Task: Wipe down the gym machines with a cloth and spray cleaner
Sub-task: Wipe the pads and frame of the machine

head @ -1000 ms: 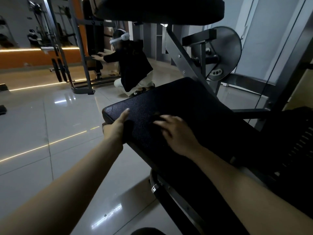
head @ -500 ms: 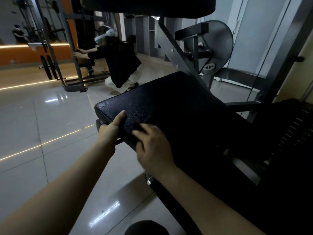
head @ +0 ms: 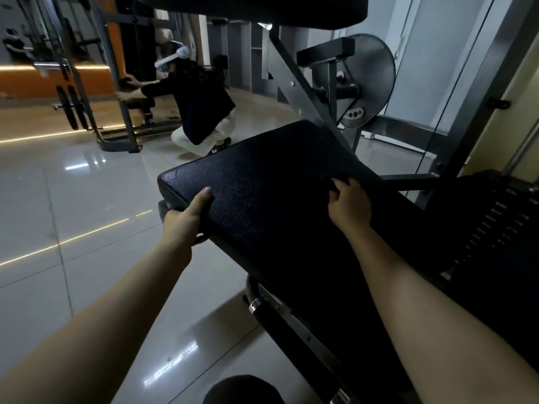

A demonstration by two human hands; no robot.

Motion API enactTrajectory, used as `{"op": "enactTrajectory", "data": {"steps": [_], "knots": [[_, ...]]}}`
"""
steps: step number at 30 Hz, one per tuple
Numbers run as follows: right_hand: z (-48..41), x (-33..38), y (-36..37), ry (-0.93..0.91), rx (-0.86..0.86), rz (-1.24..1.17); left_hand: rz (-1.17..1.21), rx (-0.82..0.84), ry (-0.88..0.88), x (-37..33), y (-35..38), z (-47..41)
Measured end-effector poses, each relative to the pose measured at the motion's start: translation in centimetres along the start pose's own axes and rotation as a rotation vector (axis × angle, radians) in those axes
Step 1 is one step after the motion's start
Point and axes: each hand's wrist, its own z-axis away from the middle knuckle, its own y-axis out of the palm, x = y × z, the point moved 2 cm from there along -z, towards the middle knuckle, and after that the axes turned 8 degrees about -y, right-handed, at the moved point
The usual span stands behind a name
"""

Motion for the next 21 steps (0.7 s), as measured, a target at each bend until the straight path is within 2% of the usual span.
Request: {"op": "enactTrajectory", "data": {"steps": [3,6,9,12,14,15,19,21], "knots": [[3.5,3.3,0.1,-0.058,0.001,-0.056,0.027,0.008,0.026,-0.1,0.3,0.5],[9.3,7.7,0.5,-0.219,-0.026,-0.064,0.094,-0.017,0.031,0.2,0.7,0.8],[14.1,11.3,0.8,-0.377,-0.037,-0.172,0.202,-0.068,0.004,0.8,1.5,1.4],[16.3,12.2,-0.3,-0.553,0.089,-0.26,0.22,-0.015,-0.038,2.4,2.5,2.4],[15.7,10.6,-1.2,-0.603,0.133,-0.232,0.201,0.019,-0.053,3.3,2.7,2.9],[15.5,9.3,-1.5,-0.56,0.116,-0.209,0.195,0.027,-0.051,3.6,2.8,2.7],[18.4,3.1,-2.8,-0.161,-0.011,-0.18,0.169,0.023,0.003,3.7,2.4,2.2],[21.2,1.7,-3.4,-0.007,-0.022,-0.134,0.165,0.006,0.01,4.0,2.3,2.2]]}}
